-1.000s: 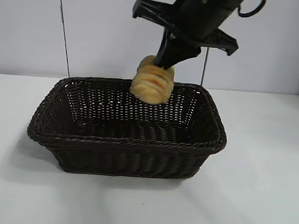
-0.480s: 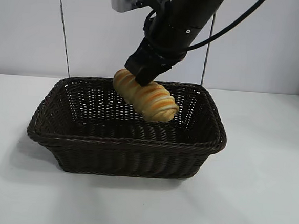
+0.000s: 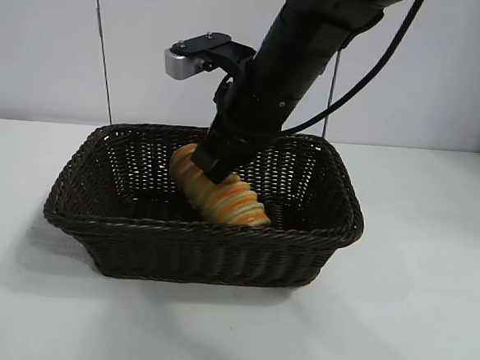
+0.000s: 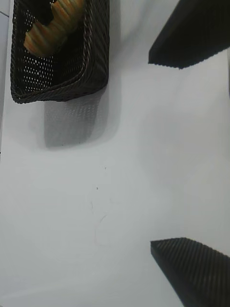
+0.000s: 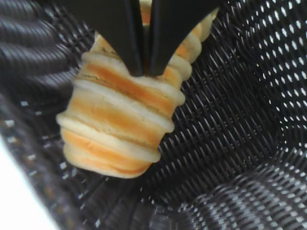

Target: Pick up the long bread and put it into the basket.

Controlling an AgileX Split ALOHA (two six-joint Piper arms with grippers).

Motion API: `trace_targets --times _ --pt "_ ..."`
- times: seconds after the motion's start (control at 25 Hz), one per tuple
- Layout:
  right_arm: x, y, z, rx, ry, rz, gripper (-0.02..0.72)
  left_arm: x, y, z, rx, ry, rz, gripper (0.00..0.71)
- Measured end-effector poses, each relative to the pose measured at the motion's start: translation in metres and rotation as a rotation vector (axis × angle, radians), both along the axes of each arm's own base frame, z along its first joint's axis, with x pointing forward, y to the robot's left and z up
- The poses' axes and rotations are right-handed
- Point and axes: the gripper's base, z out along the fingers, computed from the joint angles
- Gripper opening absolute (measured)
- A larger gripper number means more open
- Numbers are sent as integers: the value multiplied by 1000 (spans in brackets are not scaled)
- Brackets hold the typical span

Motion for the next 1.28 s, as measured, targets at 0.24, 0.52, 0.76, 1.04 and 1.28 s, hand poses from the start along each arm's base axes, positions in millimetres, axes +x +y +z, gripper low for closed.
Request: trace_targets --times 0.24,0.52,0.76,1.04,1.28 --pt "6 7 32 42 10 -7 515 0 0 0 0 0 0 695" --pt "14 12 81 150 60 -204 669 0 0 0 0 0 0 695" --pt "21 2 124 128 -7 -357 689 0 0 0 0 0 0 695" --pt "32 -38 140 39 10 -516 693 0 0 0 0 0 0 695" --pt "56 -107 138 10 53 -701 694 0 0 0 0 0 0 695"
